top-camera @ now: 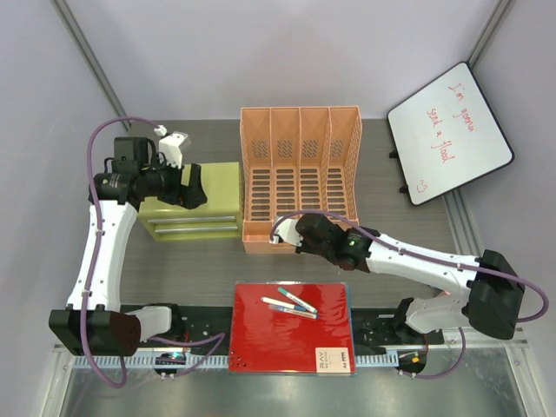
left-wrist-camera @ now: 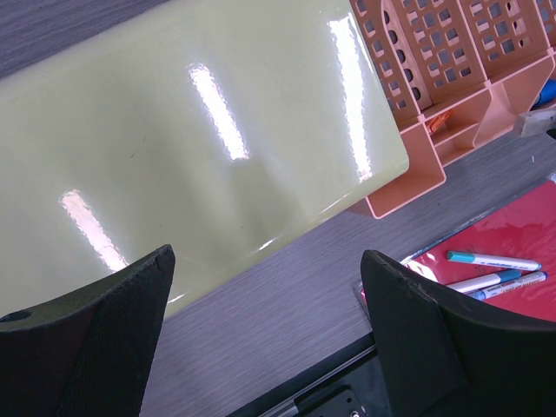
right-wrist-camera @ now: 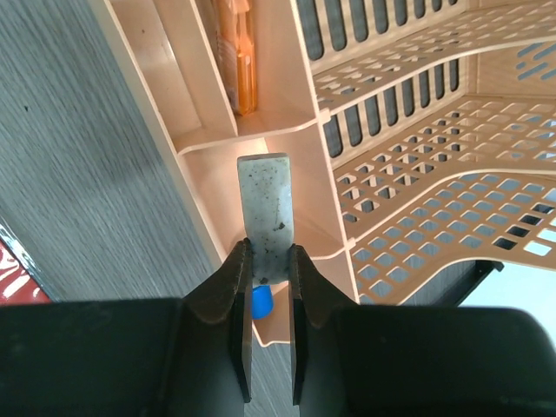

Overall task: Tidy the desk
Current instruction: Place the stationery in the storage box, then pick up the stationery from the corner of the board.

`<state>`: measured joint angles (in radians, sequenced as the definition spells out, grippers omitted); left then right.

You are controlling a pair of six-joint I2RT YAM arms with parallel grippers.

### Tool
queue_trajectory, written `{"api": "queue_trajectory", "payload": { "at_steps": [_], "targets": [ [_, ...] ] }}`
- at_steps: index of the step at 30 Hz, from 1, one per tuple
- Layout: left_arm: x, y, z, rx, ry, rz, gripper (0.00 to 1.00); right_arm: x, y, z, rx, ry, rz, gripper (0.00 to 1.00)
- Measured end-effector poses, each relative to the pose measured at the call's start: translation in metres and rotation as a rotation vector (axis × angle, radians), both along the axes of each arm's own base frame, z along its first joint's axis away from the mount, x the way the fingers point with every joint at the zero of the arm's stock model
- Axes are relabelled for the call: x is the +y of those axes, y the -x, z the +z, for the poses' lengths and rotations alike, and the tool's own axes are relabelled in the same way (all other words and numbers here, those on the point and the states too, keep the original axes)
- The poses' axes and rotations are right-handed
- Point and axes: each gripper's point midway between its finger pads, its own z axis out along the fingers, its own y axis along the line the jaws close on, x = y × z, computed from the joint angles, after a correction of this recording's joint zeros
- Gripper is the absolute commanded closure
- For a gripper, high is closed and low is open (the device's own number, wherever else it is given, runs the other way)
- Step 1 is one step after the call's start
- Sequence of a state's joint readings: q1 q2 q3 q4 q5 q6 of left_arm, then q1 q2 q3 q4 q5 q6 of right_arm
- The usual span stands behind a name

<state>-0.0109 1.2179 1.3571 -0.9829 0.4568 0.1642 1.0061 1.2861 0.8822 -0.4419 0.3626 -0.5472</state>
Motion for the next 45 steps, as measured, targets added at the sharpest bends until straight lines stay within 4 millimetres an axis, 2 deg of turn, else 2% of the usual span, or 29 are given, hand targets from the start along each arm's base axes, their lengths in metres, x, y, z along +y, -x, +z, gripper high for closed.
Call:
{"api": "queue_trajectory", "payload": {
  "at_steps": [7, 11, 13, 15, 18, 20, 21, 22, 34, 36, 38, 41, 43, 44, 45],
  "targets": [
    [0.0, 0.0, -0.001, 0.002, 0.0, 0.0, 0.12, -0.013, -0.002, -0.017, 0.028, 0.04, -0.02, 0.97],
    [0.0, -0.001, -0.001, 0.001, 0.0, 0.0, 0.12, -0.02, -0.003, -0.027, 0.044, 0.068, -0.032, 0.89],
    [0.0, -0.001, -0.001, 0.001, 0.0, 0.0, 0.12, -0.02, -0.005, -0.031, 0.047, 0.076, -0.037, 0.77],
    [0.0, -0.001, -0.001, 0.0, 0.0, 0.0, 0.12, -0.021, -0.007, -0.034, 0.046, 0.08, -0.044, 0.71],
    [0.0, -0.002, -0.001, 0.0, 0.0, 0.0, 0.12, -0.023, -0.009, -0.036, 0.039, 0.086, -0.054, 0.68],
    [0.0, -0.002, 0.0, -0.001, 0.0, 0.0, 0.12, -0.023, -0.012, -0.034, 0.025, 0.082, -0.063, 0.6],
    [0.0, -0.002, 0.0, -0.002, 0.0, 0.0, 0.12, -0.022, -0.014, -0.033, 0.016, 0.076, -0.069, 0.5],
    [0.0, -0.002, 0.0, -0.002, 0.0, 0.0, 0.12, -0.021, -0.016, -0.031, 0.006, 0.069, -0.073, 0.01],
    [0.0, -0.002, 0.0, -0.002, 0.0, 0.0, 0.12, -0.018, -0.026, -0.019, -0.052, 0.001, -0.141, 0.0],
    [0.0, -0.002, 0.0, -0.002, 0.0, 0.0, 0.12, -0.018, -0.025, -0.01, -0.056, -0.05, -0.175, 0.0],
    [0.0, -0.002, 0.0, -0.002, 0.0, 0.0, 0.12, -0.015, -0.023, 0.01, -0.055, -0.13, -0.211, 0.0],
    [0.0, -0.002, 0.0, -0.002, -0.001, 0.0, 0.12, 0.001, -0.016, 0.063, -0.007, -0.329, -0.245, 0.0],
    [0.0, -0.002, 0.0, -0.002, 0.0, 0.0, 0.12, 0.02, -0.006, 0.099, 0.057, -0.476, -0.228, 0.0],
    [0.0, -0.002, 0.0, -0.002, 0.0, 0.0, 0.12, 0.03, 0.0, 0.111, 0.099, -0.54, -0.21, 0.0],
    [0.0, -0.002, 0.0, -0.002, 0.0, 0.0, 0.12, 0.038, 0.009, 0.115, 0.16, -0.596, -0.198, 0.0]
  ]
}}
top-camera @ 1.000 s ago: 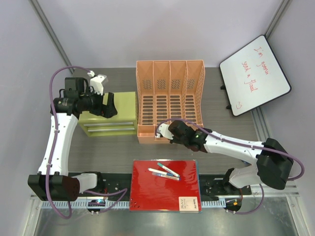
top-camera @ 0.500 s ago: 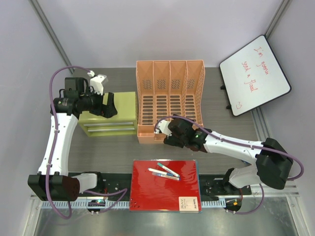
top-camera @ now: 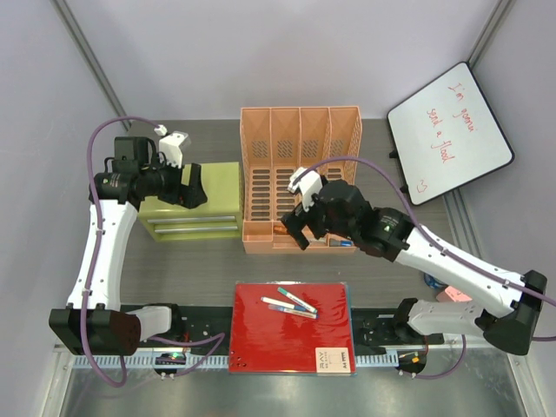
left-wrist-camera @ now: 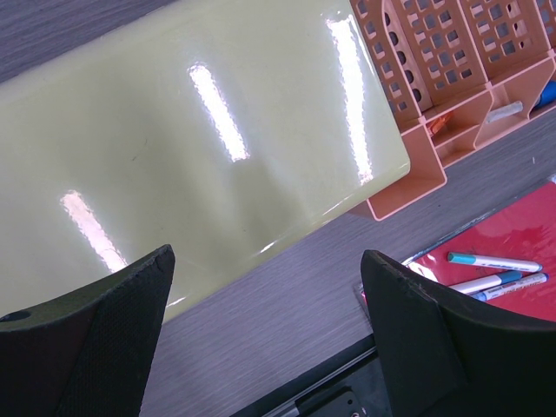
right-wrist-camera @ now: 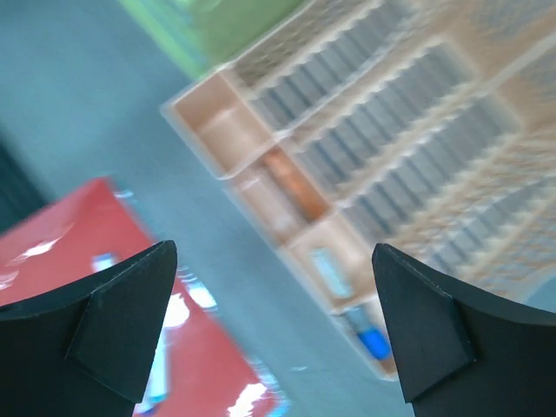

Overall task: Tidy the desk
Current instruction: Pick up the stationery from the corner of the board.

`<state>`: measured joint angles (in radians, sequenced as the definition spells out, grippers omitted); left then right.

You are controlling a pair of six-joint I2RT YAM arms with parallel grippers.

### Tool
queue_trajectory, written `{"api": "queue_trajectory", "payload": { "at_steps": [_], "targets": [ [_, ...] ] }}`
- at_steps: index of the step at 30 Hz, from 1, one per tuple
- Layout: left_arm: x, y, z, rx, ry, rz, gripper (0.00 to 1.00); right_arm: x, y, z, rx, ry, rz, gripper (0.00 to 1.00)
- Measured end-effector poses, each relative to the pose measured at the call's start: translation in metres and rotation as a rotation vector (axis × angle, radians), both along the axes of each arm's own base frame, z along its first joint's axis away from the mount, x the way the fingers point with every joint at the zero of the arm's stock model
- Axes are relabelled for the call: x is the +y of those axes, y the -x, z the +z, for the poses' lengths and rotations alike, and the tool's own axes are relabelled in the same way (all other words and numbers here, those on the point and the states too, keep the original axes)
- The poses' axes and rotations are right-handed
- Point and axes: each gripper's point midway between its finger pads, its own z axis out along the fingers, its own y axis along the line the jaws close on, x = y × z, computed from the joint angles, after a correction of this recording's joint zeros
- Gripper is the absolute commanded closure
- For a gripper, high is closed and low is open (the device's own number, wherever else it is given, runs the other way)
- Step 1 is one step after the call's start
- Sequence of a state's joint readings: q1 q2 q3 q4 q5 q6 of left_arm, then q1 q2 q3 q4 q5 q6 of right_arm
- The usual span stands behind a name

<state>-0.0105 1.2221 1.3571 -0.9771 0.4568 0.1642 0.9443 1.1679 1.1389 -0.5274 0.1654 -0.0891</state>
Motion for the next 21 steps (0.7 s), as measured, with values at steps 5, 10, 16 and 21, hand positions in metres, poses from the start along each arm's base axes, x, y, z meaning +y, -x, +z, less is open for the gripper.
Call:
{"api": "queue_trajectory", "payload": {
  "at_steps": [5, 10, 16, 21],
  "targets": [
    [0.0, 0.0, 0.001, 0.0, 0.001, 0.0, 0.12, 0.015, 0.048, -0.062, 0.362, -0.033, 0.013, 0.0],
    [0.0, 0.0, 0.004, -0.009, 0.0, 0.0, 0.12, 0.004, 0.076, -0.107, 0.301, 0.36, -0.199, 0.0],
    [0.0, -0.001, 0.006, -0.012, 0.0, 0.001, 0.12, 0.006, 0.085, -0.103, 0.167, 0.411, -0.328, 0.31],
    [0.0, -0.001, 0.007, -0.015, 0.0, 0.001, 0.12, -0.003, 0.096, -0.124, 0.267, 0.391, -0.303, 0.22]
  ]
}}
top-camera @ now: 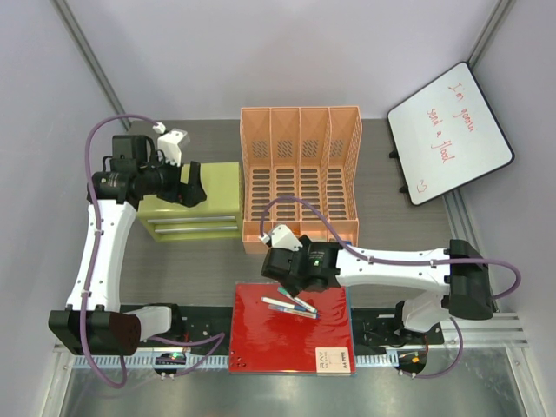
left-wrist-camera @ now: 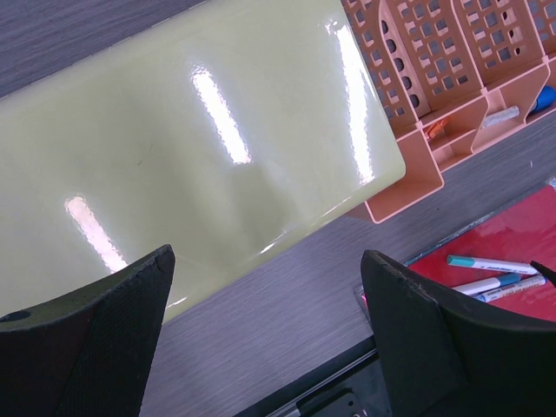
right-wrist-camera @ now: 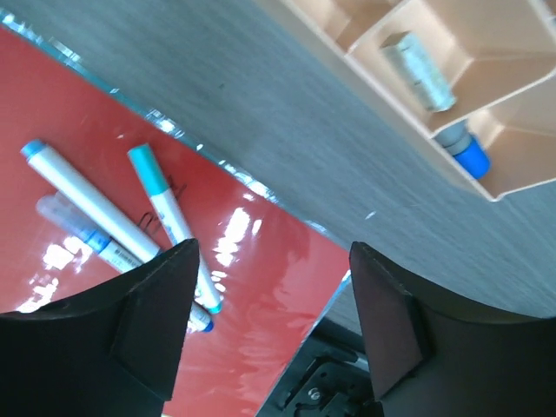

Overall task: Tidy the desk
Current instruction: Pick up the stationery from the corner of the board.

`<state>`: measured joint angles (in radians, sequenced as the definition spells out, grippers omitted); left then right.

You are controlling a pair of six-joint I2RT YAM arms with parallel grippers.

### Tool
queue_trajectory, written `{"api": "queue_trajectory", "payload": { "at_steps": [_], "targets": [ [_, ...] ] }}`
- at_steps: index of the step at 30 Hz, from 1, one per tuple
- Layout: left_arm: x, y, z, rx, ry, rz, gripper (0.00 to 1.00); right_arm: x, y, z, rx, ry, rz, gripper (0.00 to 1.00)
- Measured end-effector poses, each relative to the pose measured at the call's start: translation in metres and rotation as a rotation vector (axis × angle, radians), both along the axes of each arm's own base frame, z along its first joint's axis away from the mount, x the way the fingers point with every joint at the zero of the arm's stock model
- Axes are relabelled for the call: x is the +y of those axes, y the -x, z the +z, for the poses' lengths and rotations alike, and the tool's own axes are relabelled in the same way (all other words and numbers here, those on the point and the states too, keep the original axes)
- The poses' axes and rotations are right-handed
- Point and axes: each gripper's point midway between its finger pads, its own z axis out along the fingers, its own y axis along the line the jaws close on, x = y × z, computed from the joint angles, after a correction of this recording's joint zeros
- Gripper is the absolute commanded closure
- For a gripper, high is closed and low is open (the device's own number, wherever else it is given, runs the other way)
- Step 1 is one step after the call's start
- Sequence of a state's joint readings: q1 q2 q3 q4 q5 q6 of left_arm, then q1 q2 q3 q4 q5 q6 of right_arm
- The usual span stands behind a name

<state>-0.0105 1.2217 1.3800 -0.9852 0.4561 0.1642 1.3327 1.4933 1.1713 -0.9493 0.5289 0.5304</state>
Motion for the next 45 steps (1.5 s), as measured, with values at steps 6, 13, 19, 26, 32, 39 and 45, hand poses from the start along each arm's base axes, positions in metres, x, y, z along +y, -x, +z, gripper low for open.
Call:
{"api": "queue_trajectory", "payload": {
  "at_steps": [6, 13, 19, 26, 32, 39, 45],
  "targets": [
    [0.0, -0.001, 0.002, -0.007, 0.001, 0.0, 0.12, 0.012, 0.021, -0.019, 0.122, -0.062, 0.049, 0.16],
    [0.0, -0.001, 0.002, -0.007, 0.001, 0.0, 0.12, 0.028, 0.033, -0.033, 0.191, -0.121, 0.08, 0.2],
    [0.0, -0.001, 0.002, -0.007, 0.0, 0.0, 0.12, 0.028, 0.039, -0.061, 0.241, -0.105, 0.081, 0.25],
    [0.0, -0.001, 0.002, -0.007, -0.001, 0.001, 0.12, 0.023, 0.033, -0.075, 0.271, -0.125, 0.045, 0.34],
    [0.0, -0.001, 0.002, -0.007, -0.002, 0.002, 0.12, 0.029, 0.033, -0.081, 0.3, -0.18, 0.026, 0.44],
    [0.0, -0.001, 0.002, -0.007, -0.002, 0.002, 0.12, 0.034, 0.041, -0.089, 0.344, -0.222, 0.023, 0.46],
    [0.001, -0.001, 0.001, -0.005, -0.003, 0.002, 0.12, 0.033, 0.036, -0.08, 0.336, -0.252, 0.005, 0.42]
  ]
}}
